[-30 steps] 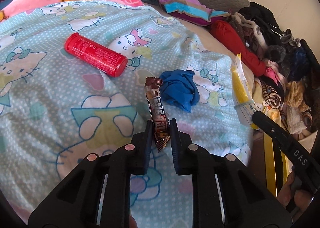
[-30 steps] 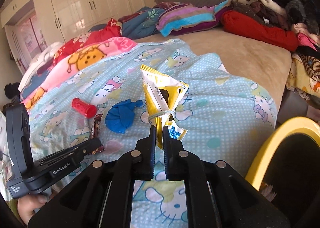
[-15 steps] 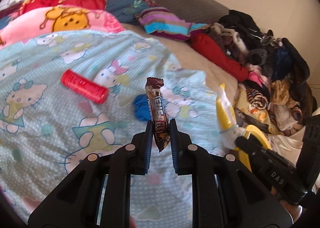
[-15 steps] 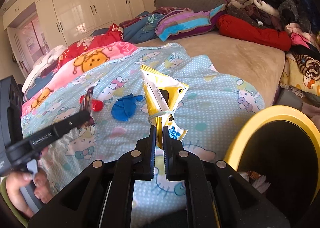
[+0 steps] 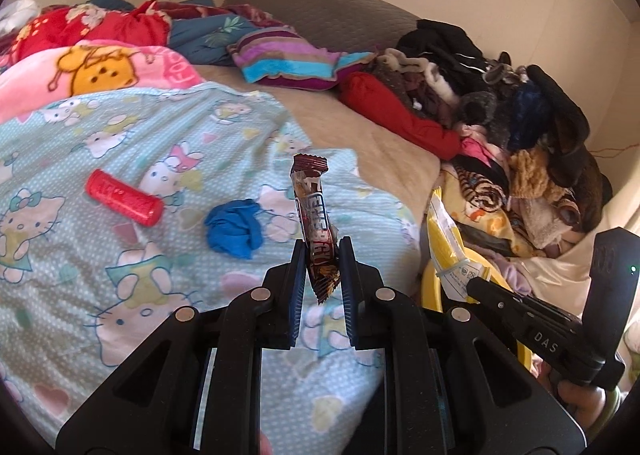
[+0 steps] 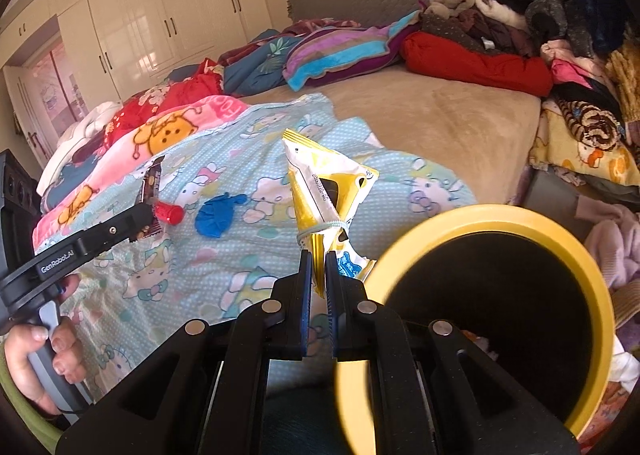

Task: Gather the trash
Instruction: 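Lift and carry the chocolate wrapper and yellow wrapper over the bin with both grippers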

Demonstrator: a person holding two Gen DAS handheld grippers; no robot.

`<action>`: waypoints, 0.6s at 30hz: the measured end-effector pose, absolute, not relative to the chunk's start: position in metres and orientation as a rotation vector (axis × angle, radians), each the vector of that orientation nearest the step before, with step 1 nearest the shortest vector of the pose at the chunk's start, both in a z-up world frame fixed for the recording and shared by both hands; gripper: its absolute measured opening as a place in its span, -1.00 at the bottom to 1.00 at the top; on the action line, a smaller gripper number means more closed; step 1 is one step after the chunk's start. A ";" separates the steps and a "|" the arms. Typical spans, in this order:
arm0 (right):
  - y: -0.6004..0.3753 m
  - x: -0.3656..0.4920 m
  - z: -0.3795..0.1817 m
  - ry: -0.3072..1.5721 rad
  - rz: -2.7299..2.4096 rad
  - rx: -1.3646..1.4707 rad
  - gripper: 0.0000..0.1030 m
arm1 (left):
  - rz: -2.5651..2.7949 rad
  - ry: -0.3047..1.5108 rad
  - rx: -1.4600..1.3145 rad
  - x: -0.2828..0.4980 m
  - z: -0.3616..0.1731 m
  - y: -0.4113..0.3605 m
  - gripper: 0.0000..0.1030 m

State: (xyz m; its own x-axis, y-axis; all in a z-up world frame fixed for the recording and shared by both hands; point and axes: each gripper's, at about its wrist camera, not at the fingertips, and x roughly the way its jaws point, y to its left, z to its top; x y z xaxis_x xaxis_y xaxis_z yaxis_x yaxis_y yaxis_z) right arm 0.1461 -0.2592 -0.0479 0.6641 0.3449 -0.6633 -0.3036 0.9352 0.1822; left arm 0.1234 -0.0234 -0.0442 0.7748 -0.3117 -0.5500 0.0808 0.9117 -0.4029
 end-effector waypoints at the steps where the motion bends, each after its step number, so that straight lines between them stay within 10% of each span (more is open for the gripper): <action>1: -0.263 0.145 -0.047 0.761 0.363 0.058 -0.86 | -0.225 0.651 -0.367 0.122 -0.043 -0.026 -0.78; 18: -0.324 0.122 -0.038 0.759 0.269 0.021 -0.86 | -0.347 0.628 -0.302 0.110 -0.028 -0.072 -0.78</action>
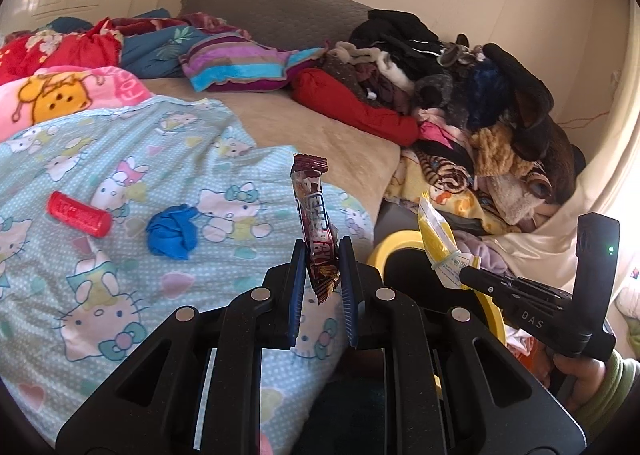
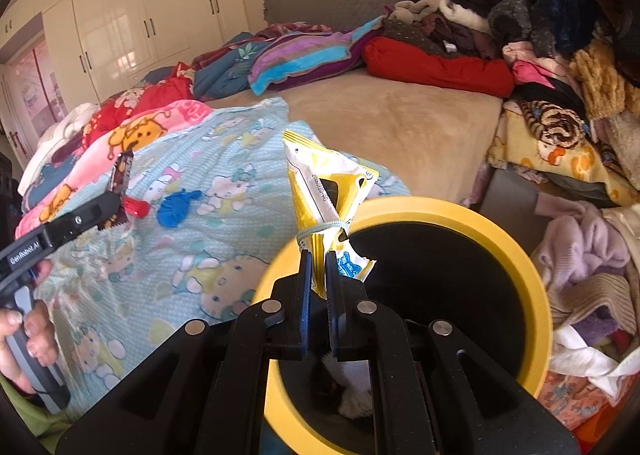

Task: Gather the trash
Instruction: 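Lift and carry the chocolate wrapper and yellow wrapper over the bin with both grippers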

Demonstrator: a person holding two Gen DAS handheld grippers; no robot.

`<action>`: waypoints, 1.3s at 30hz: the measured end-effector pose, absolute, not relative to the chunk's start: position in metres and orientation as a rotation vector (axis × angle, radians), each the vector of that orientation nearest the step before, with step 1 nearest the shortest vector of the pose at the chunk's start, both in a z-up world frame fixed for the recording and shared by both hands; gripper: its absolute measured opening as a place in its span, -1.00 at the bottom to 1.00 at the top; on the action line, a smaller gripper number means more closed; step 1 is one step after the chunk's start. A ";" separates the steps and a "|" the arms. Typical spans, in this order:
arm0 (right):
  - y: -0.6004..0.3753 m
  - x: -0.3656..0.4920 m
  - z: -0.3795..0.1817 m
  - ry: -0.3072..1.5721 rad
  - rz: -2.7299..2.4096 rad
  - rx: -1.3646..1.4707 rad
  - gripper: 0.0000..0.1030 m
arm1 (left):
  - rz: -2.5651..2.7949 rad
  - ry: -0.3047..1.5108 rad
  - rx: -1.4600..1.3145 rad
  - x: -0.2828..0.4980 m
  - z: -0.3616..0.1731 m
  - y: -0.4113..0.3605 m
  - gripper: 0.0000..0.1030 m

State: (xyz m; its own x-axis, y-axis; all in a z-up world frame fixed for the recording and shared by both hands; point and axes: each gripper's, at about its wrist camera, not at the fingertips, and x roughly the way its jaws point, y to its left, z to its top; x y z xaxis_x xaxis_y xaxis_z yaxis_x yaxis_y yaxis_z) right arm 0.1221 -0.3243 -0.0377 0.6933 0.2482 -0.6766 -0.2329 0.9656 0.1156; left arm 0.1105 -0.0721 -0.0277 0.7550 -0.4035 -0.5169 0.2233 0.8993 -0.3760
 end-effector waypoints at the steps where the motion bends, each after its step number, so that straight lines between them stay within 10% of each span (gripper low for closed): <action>1: -0.328 0.120 -0.038 0.759 0.263 0.021 -0.86 | -0.352 0.628 -0.299 0.110 -0.027 -0.074 -0.78; 39: -0.411 0.111 -0.050 0.776 0.136 0.124 -0.86 | -0.567 0.654 -0.091 0.090 -0.032 -0.179 -0.78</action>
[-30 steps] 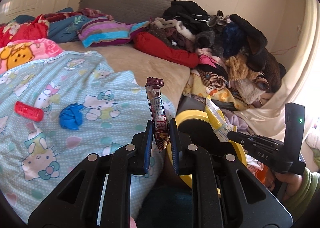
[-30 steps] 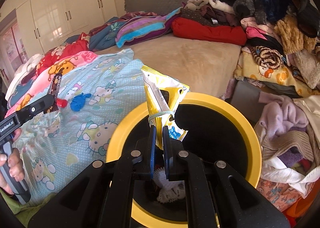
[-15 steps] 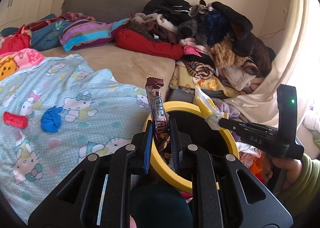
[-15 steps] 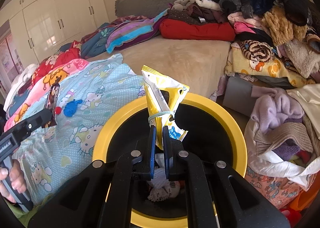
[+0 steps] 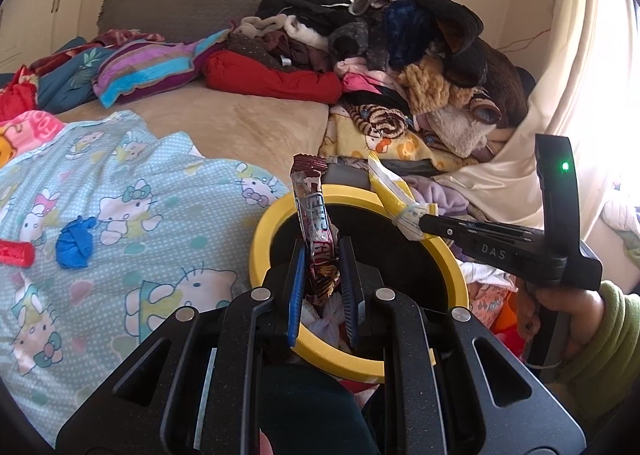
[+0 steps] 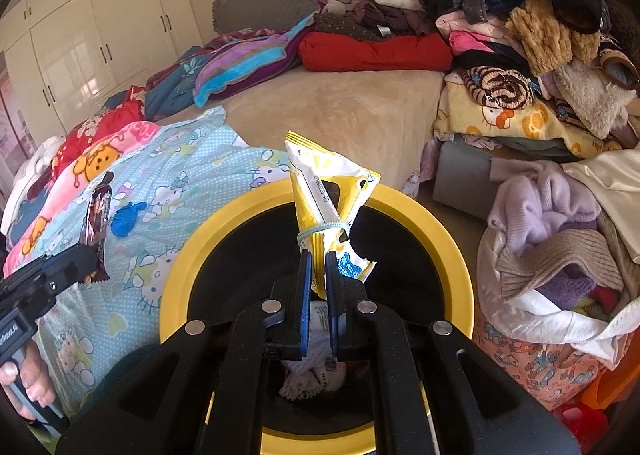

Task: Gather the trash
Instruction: 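Lift and carry the chocolate wrapper and yellow wrapper over the bin with both grippers, then open both grippers to drop both wrappers into the bin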

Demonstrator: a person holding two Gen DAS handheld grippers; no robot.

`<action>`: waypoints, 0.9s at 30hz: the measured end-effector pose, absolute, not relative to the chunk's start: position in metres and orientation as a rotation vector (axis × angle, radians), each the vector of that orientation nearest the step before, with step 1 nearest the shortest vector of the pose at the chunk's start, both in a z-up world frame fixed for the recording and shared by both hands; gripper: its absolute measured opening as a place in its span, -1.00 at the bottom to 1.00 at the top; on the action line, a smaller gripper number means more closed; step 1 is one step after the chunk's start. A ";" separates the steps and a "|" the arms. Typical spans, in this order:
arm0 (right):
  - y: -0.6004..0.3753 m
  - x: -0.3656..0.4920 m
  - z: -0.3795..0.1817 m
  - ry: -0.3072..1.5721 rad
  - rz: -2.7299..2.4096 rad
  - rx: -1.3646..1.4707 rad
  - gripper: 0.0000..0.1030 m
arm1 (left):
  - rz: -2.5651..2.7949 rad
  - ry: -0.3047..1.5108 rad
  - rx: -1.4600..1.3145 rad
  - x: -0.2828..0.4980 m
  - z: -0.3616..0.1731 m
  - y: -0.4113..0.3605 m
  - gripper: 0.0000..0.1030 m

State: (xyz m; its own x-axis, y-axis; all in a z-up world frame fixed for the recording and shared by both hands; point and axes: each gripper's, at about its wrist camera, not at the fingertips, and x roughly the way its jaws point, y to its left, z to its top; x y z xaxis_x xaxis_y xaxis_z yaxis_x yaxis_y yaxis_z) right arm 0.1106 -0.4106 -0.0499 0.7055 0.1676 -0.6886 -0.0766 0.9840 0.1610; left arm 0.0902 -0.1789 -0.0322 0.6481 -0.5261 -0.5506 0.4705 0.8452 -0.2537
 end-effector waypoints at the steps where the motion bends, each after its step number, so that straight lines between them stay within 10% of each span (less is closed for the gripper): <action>1: -0.411 0.111 -0.051 0.780 0.135 0.123 -0.86 | -0.571 0.656 -0.086 0.090 -0.033 -0.180 -0.78; 27: -0.424 0.118 -0.076 0.871 0.115 0.127 -0.86 | -0.639 0.759 0.009 0.113 -0.067 -0.230 -0.77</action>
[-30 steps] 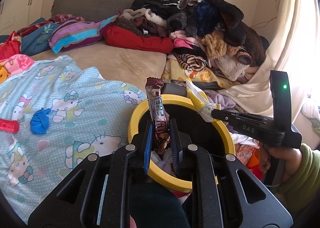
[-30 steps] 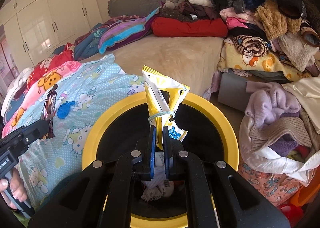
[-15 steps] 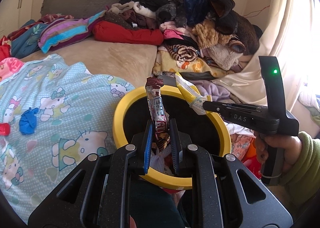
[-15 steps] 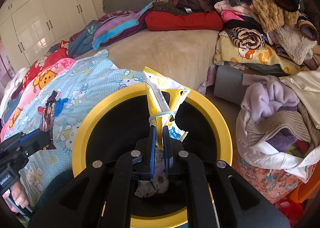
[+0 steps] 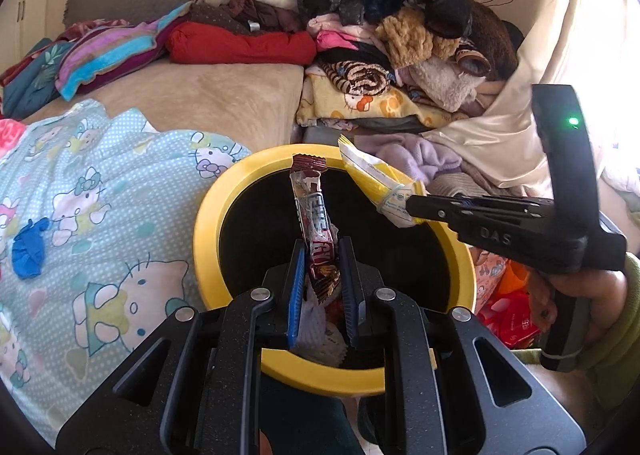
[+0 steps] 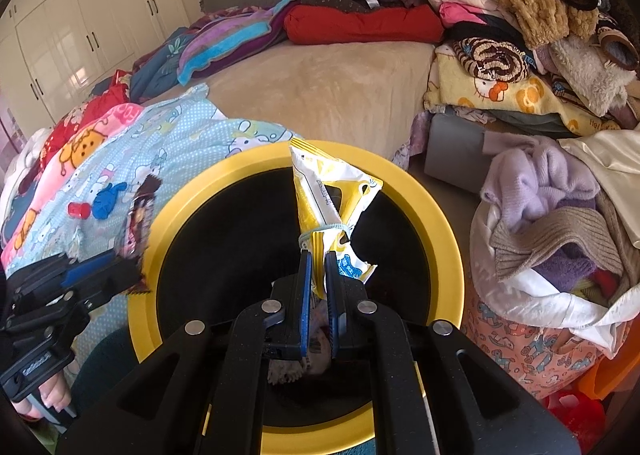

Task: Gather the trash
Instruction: 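Open both grippers to drop both wrappers into the bin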

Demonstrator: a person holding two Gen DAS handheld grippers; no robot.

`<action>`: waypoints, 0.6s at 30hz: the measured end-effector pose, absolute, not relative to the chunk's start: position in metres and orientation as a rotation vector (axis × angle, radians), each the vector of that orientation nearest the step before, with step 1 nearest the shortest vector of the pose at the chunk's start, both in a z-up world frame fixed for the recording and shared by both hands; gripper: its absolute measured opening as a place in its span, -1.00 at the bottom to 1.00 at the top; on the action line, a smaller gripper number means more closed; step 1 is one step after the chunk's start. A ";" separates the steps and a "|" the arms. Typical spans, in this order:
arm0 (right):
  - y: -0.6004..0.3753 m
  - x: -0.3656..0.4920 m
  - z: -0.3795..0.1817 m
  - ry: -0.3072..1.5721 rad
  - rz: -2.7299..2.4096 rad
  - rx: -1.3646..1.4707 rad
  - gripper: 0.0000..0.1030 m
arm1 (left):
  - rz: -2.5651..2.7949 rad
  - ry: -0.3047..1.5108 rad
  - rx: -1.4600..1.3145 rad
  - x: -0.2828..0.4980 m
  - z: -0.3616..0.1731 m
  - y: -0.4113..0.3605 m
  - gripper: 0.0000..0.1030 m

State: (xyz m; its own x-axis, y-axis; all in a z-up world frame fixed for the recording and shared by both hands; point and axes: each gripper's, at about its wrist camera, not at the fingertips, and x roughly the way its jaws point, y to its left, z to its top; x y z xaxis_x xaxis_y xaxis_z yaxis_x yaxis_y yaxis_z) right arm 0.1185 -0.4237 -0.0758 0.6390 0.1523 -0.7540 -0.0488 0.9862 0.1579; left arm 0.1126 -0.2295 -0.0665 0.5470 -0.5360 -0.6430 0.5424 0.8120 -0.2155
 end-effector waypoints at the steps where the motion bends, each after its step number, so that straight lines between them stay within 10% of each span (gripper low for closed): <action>1: -0.423 0.119 -0.076 0.872 0.117 0.125 -0.86 | -0.638 0.762 0.011 0.114 -0.068 -0.231 -0.77; 18: -0.418 0.119 -0.076 0.883 0.152 0.124 -0.84 | -0.611 0.787 -0.013 0.134 -0.072 -0.234 -0.76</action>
